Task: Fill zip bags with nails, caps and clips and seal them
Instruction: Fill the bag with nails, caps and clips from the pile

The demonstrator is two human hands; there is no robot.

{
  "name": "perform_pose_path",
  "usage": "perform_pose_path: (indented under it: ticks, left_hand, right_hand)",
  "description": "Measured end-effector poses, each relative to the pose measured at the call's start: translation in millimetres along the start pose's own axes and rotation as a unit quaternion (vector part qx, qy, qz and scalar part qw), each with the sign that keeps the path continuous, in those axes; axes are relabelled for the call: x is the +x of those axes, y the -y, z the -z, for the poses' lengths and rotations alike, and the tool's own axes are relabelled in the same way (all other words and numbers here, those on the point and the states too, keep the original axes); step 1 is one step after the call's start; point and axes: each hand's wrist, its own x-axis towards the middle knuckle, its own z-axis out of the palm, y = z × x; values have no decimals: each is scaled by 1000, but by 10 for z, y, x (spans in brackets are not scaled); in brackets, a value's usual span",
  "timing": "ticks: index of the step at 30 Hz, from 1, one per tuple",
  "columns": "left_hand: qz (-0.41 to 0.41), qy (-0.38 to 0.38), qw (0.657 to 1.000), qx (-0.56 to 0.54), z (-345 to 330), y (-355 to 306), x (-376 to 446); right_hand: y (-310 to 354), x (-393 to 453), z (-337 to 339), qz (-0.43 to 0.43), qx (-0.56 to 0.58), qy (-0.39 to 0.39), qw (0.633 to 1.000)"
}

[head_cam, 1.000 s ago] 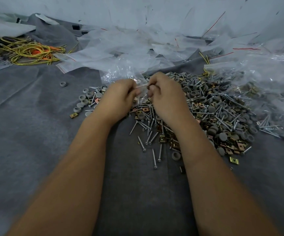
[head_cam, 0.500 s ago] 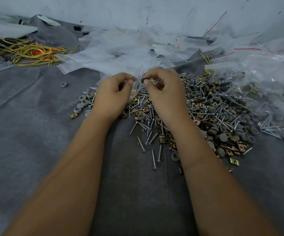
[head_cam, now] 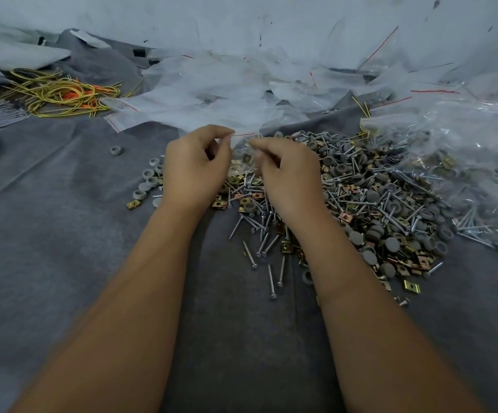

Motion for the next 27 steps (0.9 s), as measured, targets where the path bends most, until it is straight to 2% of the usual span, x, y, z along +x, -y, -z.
perform_pose_path:
  ticks: [4,6,11,14,18,23,27]
  left_hand:
    - [-7,-66,996,62,26,-1,0]
    - [0,-89,992,88,53,10,12]
    - [15,-37,992,120,-4,23,3]
    - [54,3,994,98,-70,46,4]
    - [86,20,994,59,-103,67,8]
    - [137,-4,990,13,-117,87,28]
    - [155,-14,988,-7,-111,108,35]
  right_hand:
    - [24,24,100,-27,45,3,999]
    - [24,51,178,-36,-5,22,999]
    - [59,64,315,-44,-141,202,968]
    - [52,51,282,-15,-228,255,939]
    - [31,49,236,20,-300,241,923]
    - [-21,35,192,-2,-338,216,916]
    - [-79,24,168,9,-388,142,911]
